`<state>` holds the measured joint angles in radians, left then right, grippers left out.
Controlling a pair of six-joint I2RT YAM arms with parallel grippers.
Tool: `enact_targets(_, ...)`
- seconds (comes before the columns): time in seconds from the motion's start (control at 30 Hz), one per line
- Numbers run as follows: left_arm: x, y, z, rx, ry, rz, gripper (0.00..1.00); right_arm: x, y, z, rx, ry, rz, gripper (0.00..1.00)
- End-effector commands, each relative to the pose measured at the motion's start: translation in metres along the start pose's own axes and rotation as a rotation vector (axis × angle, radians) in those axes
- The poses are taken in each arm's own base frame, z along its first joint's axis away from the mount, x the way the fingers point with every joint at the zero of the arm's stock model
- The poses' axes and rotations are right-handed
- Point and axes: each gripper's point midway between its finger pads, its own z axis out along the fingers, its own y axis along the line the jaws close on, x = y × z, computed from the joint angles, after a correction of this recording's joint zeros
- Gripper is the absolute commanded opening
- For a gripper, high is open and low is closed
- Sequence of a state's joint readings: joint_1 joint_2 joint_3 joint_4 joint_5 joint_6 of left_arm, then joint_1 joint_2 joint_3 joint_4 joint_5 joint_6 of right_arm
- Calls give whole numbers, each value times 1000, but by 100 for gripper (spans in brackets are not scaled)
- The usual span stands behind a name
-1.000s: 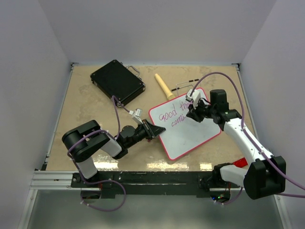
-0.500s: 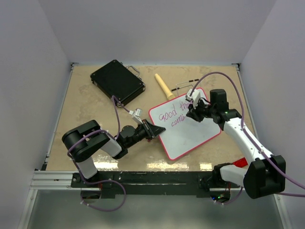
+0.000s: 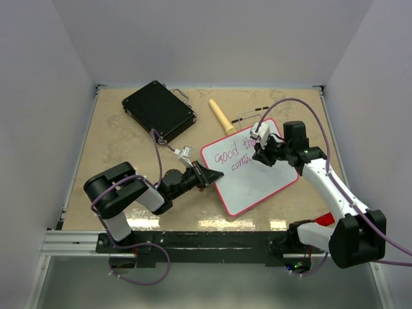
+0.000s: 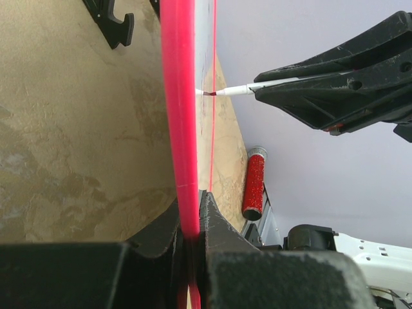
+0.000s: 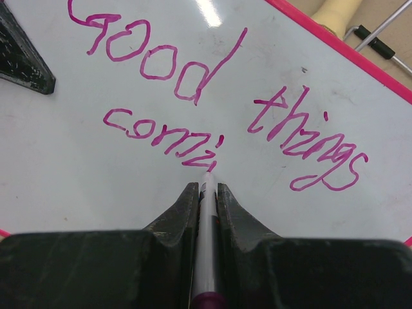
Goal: Write a sentence on the whiteboard
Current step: Write on the whiteboard with the whiteboard marker without the cap.
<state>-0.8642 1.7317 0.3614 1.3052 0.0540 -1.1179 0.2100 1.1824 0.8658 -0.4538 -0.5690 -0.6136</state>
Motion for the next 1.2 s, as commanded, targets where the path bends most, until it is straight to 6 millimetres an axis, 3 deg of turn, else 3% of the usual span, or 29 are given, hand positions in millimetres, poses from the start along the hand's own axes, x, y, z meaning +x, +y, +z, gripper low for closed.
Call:
enact_targets(0.0,-29,-66,-9,288,-129,114,0,-16,-5,-2,3,-29,-9,0)
enact_targets(0.27,-29,-65,-10,286,-128,115,0,-34,-25,2,61,-74,4,0)
enact_targets(0.47,-29,-64,-11,285,-127,114,0,-29,-35,1,113,-54,22,0)
enact_targets(0.97,-31,-64,-12,285,-132,113,0,0,-1,-5,-13,23,-11,0)
enact_targets(1.17,-30,-64,-12,286,-128,114,0,-8,-2,-9,6,-2,-10,0)
